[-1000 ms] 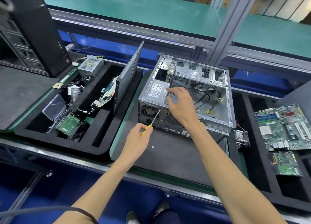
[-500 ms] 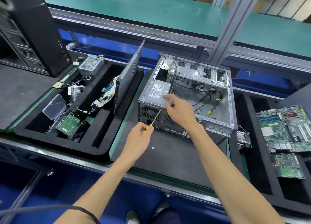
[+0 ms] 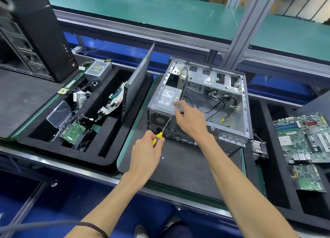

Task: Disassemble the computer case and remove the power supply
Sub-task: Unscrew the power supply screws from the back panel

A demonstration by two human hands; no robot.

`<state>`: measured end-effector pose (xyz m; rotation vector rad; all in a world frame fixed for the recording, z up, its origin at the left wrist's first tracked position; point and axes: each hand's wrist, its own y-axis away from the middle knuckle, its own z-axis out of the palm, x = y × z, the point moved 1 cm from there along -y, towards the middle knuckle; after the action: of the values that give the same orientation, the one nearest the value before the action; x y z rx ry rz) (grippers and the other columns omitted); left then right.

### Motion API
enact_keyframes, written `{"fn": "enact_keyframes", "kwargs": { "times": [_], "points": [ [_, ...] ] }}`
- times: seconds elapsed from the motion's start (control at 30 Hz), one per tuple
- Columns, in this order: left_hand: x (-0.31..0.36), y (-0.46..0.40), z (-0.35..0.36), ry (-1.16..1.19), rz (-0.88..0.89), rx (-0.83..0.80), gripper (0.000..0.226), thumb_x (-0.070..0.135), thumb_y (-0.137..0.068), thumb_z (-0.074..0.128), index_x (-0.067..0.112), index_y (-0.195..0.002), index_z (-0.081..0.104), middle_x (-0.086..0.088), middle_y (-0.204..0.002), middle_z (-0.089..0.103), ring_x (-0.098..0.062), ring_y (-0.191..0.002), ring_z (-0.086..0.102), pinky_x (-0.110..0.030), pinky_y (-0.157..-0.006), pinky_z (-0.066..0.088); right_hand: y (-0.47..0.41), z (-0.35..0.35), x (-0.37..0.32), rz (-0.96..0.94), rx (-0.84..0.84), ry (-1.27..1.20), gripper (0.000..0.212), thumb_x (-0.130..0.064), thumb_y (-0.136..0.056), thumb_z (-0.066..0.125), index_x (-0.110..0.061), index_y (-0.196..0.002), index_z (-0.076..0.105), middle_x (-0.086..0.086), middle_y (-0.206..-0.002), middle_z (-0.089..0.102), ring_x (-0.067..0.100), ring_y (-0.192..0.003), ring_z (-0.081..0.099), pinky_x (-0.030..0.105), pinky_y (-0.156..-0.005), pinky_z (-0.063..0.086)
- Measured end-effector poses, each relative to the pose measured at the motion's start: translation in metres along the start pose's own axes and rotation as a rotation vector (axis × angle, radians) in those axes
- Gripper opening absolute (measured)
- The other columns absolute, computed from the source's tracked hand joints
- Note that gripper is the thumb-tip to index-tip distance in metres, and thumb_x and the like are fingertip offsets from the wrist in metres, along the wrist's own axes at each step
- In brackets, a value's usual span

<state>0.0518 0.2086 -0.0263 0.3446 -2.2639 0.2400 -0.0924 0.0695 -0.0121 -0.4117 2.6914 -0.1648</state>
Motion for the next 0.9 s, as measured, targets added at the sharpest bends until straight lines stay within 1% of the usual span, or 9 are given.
{"fn": "enact_keyframes", "kwargs": {
  "times": [0.07, 0.13, 0.3, 0.4, 0.47, 0.57, 0.7, 0.77, 0.9],
  "points": [
    [0.002, 0.0, 0.002, 0.198, -0.083, -0.049, 0.023, 0.034, -0.097, 0.061, 0.019, -0.083, 0.052, 0.006, -0.066, 0.071, -0.002, -0.049, 0.055, -0.014, -0.045, 0.037, 0.0, 0.0, -0.001, -0.006, 0.009, 0.004, 0.031, -0.036, -0.104, 0.038, -0.035, -0.132, 0.051, -0.007, -0.088, 0.076, 0.015, -0.053, 0.059, 0.031, -0.061, 0.053],
    [0.003, -0.001, 0.003, 0.392, -0.201, -0.123, 0.021, 0.03, -0.097, 0.062, 0.014, -0.085, 0.054, 0.004, -0.069, 0.074, -0.004, -0.038, 0.041, -0.016, -0.041, 0.032, 0.0, 0.0, -0.001, -0.008, 0.021, 0.002, 0.031, -0.036, -0.104, 0.039, -0.035, -0.132, 0.052, -0.004, -0.089, 0.077, 0.015, -0.052, 0.059, 0.032, -0.061, 0.053],
    [0.007, -0.001, 0.002, 1.01, -0.618, -0.297, 0.028, 0.027, -0.099, 0.061, -0.001, -0.093, 0.062, -0.002, -0.064, 0.062, -0.007, -0.039, 0.029, -0.017, -0.032, 0.019, 0.004, 0.002, -0.003, -0.019, 0.069, -0.004, 0.031, -0.033, -0.104, 0.04, -0.032, -0.131, 0.055, -0.011, -0.059, 0.058, 0.015, -0.048, 0.052, 0.03, -0.055, 0.047],
    [0.012, 0.001, 0.001, 1.253, -0.727, -0.424, 0.029, 0.028, -0.101, 0.058, -0.001, -0.098, 0.062, -0.002, -0.068, 0.056, -0.005, -0.04, 0.029, -0.016, -0.03, 0.018, 0.004, 0.001, -0.003, -0.027, 0.076, 0.003, 0.031, -0.033, -0.104, 0.04, -0.031, -0.131, 0.056, -0.008, -0.056, 0.055, 0.016, -0.049, 0.052, 0.031, -0.054, 0.041],
    [0.012, 0.002, 0.001, 1.062, -0.666, -0.39, 0.034, 0.032, -0.102, 0.055, 0.0, -0.098, 0.065, -0.001, -0.065, 0.059, -0.007, -0.04, 0.03, -0.018, -0.032, 0.019, 0.005, 0.001, -0.003, -0.031, 0.073, 0.015, 0.032, -0.033, -0.105, 0.039, -0.031, -0.133, 0.055, -0.007, -0.058, 0.057, 0.018, -0.05, 0.052, 0.032, -0.055, 0.041],
    [0.015, 0.004, 0.0, 0.403, -0.332, -0.254, 0.043, 0.044, -0.105, 0.041, 0.009, -0.094, 0.062, -0.001, -0.065, 0.063, -0.014, -0.049, 0.05, -0.027, -0.045, 0.036, 0.006, -0.001, -0.004, -0.036, 0.064, 0.03, 0.033, -0.033, -0.106, 0.037, -0.031, -0.135, 0.053, -0.007, -0.062, 0.062, 0.017, -0.051, 0.053, 0.031, -0.054, 0.042],
    [0.016, 0.008, 0.008, -0.4, -0.032, -0.137, 0.039, 0.049, -0.106, 0.025, 0.016, -0.089, 0.036, 0.003, -0.073, 0.053, -0.031, -0.075, 0.061, -0.035, -0.058, 0.034, 0.007, -0.001, -0.005, -0.038, 0.063, 0.032, 0.034, -0.032, -0.107, 0.037, -0.03, -0.136, 0.054, -0.005, -0.055, 0.056, 0.017, -0.049, 0.052, 0.031, -0.052, 0.042],
    [0.015, 0.005, 0.014, -0.49, 0.006, -0.14, 0.037, 0.047, -0.107, 0.023, 0.016, -0.09, 0.034, 0.0, -0.075, 0.056, -0.03, -0.076, 0.063, -0.034, -0.058, 0.033, 0.007, -0.001, -0.004, -0.036, 0.083, 0.031, 0.034, -0.031, -0.106, 0.039, -0.03, -0.135, 0.057, -0.007, -0.047, 0.045, 0.012, -0.043, 0.044, 0.029, -0.046, 0.033],
    [0.012, -0.008, 0.017, -0.157, -0.095, -0.282, 0.043, 0.042, -0.108, 0.028, 0.012, -0.08, 0.041, -0.002, -0.074, 0.051, -0.02, -0.063, 0.047, -0.033, -0.059, 0.034, 0.006, 0.001, -0.004, -0.017, 0.112, 0.024, 0.035, -0.031, -0.105, 0.041, -0.032, -0.132, 0.062, -0.009, -0.047, 0.048, 0.008, -0.042, 0.042, 0.027, -0.047, 0.035]
  ]
}}
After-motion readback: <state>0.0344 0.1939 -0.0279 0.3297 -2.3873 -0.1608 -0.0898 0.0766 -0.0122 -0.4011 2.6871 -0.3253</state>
